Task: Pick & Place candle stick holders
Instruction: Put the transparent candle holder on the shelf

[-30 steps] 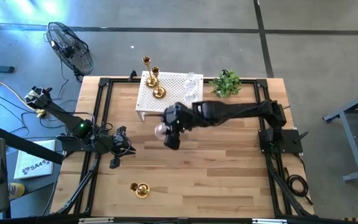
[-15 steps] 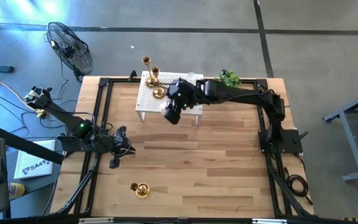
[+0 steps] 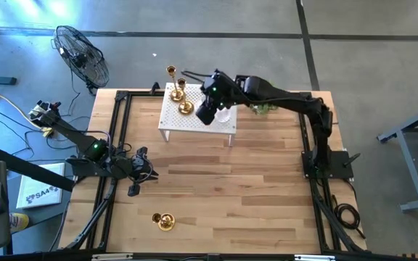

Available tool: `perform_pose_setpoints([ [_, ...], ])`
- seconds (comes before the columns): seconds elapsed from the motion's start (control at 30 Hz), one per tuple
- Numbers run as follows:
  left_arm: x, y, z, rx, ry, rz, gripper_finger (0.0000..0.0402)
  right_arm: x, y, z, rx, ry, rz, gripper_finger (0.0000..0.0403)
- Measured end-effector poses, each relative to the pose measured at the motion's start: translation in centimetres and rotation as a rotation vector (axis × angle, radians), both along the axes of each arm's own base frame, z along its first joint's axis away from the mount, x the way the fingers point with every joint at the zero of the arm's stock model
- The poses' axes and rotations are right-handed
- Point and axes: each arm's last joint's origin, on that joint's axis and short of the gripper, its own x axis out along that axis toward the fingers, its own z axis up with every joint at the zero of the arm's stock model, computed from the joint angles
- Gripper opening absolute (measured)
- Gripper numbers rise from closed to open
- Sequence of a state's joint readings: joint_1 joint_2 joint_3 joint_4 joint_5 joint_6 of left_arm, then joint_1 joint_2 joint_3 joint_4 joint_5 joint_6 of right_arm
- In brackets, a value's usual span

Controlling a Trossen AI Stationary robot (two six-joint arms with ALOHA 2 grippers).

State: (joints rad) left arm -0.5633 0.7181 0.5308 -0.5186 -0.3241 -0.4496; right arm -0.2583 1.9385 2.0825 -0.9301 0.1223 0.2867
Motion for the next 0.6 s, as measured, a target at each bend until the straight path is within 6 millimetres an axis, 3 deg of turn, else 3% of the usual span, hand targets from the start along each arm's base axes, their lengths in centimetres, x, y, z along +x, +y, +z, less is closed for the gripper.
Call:
perform_pose_setpoints([
  [0.6,0.0,0.0,0.0,0.021,-0.004,-0.015,0.006,-0.6,-1.7,-0.1,0.018,0.004,-0.059,0.0156],
])
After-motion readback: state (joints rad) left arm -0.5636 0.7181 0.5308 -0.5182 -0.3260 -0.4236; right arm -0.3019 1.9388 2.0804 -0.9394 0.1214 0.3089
